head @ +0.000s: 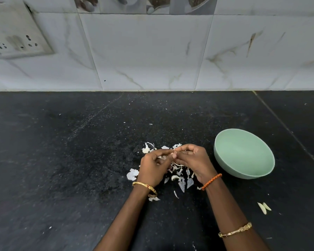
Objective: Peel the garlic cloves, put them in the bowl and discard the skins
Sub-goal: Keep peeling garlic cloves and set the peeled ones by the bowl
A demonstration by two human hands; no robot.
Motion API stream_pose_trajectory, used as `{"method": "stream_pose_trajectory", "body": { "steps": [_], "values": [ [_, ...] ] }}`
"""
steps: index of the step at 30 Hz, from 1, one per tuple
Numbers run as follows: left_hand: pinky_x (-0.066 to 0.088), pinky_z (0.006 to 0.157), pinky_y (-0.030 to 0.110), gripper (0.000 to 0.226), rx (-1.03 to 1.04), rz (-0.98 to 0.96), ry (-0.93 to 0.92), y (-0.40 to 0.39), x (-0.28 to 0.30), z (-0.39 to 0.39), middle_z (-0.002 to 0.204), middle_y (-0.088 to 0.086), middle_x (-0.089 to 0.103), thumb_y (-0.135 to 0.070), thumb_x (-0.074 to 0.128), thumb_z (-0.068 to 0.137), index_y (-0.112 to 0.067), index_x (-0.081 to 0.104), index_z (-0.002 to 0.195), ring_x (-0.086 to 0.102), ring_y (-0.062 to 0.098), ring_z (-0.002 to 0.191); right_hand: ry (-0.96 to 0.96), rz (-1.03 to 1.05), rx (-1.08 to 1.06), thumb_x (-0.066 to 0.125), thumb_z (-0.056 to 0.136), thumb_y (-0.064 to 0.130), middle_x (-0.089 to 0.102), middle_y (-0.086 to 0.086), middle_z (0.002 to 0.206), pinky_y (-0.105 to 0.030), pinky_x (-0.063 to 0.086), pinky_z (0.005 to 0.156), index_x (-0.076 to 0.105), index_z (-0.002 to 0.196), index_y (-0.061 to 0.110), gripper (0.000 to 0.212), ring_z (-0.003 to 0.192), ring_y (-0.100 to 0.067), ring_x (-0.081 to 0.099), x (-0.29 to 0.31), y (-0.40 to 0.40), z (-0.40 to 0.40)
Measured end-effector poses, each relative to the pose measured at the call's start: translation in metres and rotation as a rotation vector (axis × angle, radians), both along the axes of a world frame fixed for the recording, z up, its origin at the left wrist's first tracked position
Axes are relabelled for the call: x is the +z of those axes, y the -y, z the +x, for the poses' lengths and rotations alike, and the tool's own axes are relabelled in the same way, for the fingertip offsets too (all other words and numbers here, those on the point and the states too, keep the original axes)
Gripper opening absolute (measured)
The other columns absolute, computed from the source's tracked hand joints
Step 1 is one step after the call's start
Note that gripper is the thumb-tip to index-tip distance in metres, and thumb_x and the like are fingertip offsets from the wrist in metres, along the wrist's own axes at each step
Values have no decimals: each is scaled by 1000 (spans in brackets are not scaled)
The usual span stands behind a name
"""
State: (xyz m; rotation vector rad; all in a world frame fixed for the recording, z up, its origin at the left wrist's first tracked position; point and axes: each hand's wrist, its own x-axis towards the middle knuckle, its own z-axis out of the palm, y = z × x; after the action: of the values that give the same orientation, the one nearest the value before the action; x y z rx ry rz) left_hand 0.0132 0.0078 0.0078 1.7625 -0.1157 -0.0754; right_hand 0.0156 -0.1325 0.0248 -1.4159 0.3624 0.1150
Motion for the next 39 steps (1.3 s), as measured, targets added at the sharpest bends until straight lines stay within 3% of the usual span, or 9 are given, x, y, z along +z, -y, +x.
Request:
{"method": "stream_pose_trajectory", "body": {
  "steps": [5,8,11,14,21,25,29,33,39],
  "values": [
    [45,48,17,10,71,-69,-103,2,0,6,67,5,69,-6,72,82,-15,74,84,57,7,48,20,-28,86,67,84,-4,72,-17,85,-19,57,69,68,93,-3,9,76,-16,72,-6,3,5],
    [45,44,16,3,105,-281,-291,-1,6,16,52,3,61,-3,71,81,-5,71,82,51,5,41,56,-48,226,68,84,-4,73,-15,94,-21,56,79,70,101,4,19,89,-18,72,-4,6,7],
    [44,41,12,7,69,-377,-502,-4,12,29,54,3,64,-3,69,82,-5,70,76,52,4,40,140,-120,276,69,82,-4,74,-12,88,-22,57,74,70,100,4,20,81,-16,72,-3,9,12],
    [46,42,11,10,-8,-373,-570,-6,15,40,60,3,69,0,63,86,-4,68,77,56,3,43,167,-130,265,64,86,-4,73,-12,83,-19,57,67,69,101,-3,16,73,-14,72,-2,11,19],
    [44,42,12,7,-156,-235,-504,-16,26,52,61,3,69,2,61,87,0,67,86,56,3,43,101,-17,214,65,86,1,71,-10,81,-17,56,64,69,92,3,7,67,-8,69,-6,11,28],
    [41,39,11,10,-106,-191,-427,-12,26,53,58,2,67,0,61,88,0,68,81,51,3,39,101,-14,193,62,91,9,70,-9,75,-19,57,60,66,97,-1,13,62,-9,69,-7,8,30],
    [36,36,11,16,6,-99,-335,1,20,50,44,-6,60,-4,59,90,-2,66,76,42,1,32,172,-220,155,61,93,13,63,-12,68,-21,55,50,65,95,-2,16,49,-8,61,-12,4,36],
    [35,35,13,18,101,-140,-284,7,9,47,53,-4,63,-2,58,91,-2,65,74,40,1,32,271,-453,167,59,95,11,60,-3,65,-22,53,49,68,96,6,11,50,-4,55,-20,4,36],
    [36,35,14,19,164,-156,-231,14,2,47,65,2,63,-4,60,90,-7,65,72,40,0,32,413,-645,106,62,92,10,62,0,95,-11,47,58,71,107,6,18,59,1,56,-25,5,34]
  ]
}}
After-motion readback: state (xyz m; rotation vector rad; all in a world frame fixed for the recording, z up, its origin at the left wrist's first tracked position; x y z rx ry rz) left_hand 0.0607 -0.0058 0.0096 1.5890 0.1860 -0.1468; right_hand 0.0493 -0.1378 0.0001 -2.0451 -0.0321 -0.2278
